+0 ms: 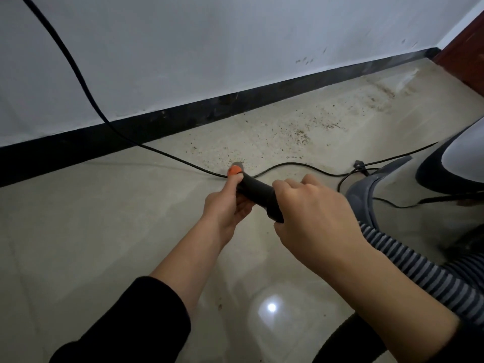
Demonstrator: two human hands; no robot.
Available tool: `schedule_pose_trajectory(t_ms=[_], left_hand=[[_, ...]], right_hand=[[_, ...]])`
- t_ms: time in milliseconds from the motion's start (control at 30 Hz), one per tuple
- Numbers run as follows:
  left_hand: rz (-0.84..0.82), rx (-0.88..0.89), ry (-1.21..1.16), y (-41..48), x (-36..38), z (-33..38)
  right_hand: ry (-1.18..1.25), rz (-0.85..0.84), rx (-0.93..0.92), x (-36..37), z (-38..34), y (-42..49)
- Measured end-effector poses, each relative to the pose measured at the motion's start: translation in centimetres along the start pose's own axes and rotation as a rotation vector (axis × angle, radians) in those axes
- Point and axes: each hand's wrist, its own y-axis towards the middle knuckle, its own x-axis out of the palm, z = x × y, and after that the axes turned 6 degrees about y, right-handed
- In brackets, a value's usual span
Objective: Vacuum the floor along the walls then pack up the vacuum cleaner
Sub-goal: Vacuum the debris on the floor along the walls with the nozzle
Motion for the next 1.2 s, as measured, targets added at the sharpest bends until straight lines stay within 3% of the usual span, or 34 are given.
schedule_pose_trajectory(t_ms=[300, 500, 633, 767, 1200], left_hand=[[0.240, 0.045, 0.018, 3.0, -3.2, 6.0], [0.351, -0.036, 0.024, 1.9, -4.1, 5.0], [0.391, -0.111, 0.030, -0.7, -3.7, 4.9], [0.316, -0.206, 0.093, -1.8, -3.9, 5.8], [-0.017, -0.361, 0.278, -1.0, -3.1, 7.3]], right_hand=[[0.174, 0.099, -0.089, 1.0, -1.6, 6.9], [0.194, 0.077, -0.093, 1.7, -1.9, 6.5], [0.205, -0.044, -0.093, 0.4, -2.1, 5.4], [0.217, -0.133, -0.070, -0.5, -1.9, 4.9], [0.153, -0.160, -0.025, -1.1, -0.7, 3.5]])
